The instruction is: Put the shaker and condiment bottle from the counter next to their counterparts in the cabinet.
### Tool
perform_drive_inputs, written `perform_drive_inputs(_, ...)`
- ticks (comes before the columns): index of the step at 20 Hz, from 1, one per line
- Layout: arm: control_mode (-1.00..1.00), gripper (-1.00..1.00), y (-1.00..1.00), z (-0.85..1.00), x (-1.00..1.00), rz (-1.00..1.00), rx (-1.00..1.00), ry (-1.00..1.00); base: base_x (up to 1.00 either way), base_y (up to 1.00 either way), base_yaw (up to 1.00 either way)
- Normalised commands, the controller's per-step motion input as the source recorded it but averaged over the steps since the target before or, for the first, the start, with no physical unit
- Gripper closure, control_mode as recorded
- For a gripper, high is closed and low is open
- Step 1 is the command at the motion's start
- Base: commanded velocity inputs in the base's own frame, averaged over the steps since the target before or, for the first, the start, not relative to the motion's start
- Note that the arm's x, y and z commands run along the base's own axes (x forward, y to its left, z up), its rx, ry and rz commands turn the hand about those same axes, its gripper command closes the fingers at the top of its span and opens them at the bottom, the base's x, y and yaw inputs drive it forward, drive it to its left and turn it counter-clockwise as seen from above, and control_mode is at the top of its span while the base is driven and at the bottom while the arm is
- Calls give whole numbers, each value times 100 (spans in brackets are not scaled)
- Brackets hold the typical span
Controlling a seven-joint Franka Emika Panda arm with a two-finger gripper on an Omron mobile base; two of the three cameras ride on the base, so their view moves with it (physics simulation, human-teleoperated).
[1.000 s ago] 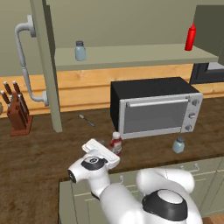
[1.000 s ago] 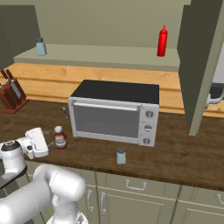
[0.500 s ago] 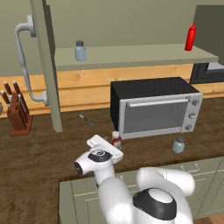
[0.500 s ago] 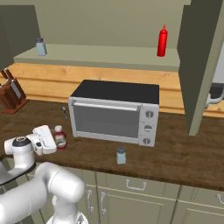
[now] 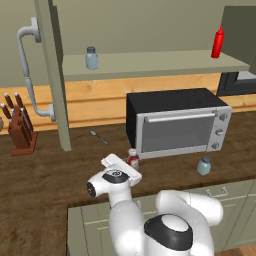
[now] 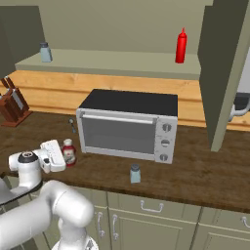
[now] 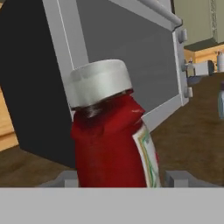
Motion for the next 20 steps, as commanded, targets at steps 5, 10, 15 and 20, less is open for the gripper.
perform_drive_inputs(5,-100,100,-50,32,-71,12,20,-7,0,0,0)
perform_drive_inputs(10,-100,100,-20,49,-84,15,9,-1,0,0,0)
perform_drive_inputs(15,-100,100,-31,74,-58,10,3,-2,0,0,0)
perform_drive_inputs(20,-100,100,-27,91,-46,9,0,-3,0,0,0)
